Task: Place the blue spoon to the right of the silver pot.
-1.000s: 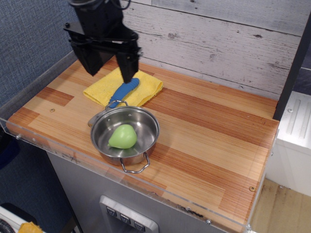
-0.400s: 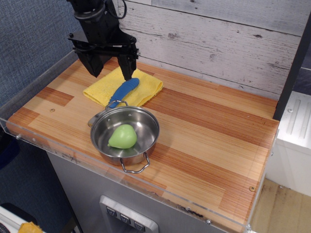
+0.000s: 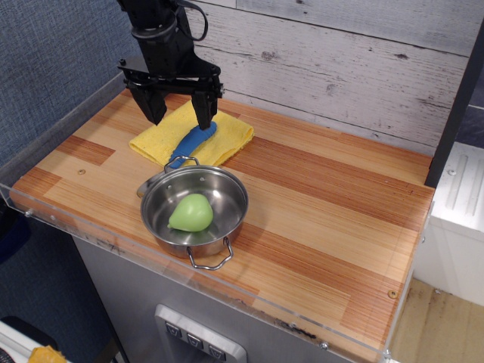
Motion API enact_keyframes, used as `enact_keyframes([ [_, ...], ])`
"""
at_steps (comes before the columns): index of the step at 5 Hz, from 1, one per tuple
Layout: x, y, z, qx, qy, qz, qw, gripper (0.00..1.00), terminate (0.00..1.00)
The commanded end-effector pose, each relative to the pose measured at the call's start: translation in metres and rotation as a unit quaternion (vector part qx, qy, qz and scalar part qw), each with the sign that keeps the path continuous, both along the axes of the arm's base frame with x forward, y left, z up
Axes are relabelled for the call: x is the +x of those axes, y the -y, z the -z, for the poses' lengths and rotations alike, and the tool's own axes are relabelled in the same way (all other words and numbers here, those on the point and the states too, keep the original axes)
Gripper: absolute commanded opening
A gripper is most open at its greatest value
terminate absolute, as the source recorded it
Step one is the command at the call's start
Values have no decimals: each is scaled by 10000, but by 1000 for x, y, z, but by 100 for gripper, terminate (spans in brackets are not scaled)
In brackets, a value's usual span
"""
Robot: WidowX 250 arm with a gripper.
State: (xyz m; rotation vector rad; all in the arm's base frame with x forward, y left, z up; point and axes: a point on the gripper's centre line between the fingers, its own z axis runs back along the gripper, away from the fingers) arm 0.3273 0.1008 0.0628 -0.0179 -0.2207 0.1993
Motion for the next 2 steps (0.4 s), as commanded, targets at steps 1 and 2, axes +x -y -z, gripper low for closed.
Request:
enact_keyframes([
  [1, 12, -2, 2, 179, 80, 61, 9998, 100, 0],
  [2, 13, 0, 9, 176, 47, 68, 9998, 100, 0],
])
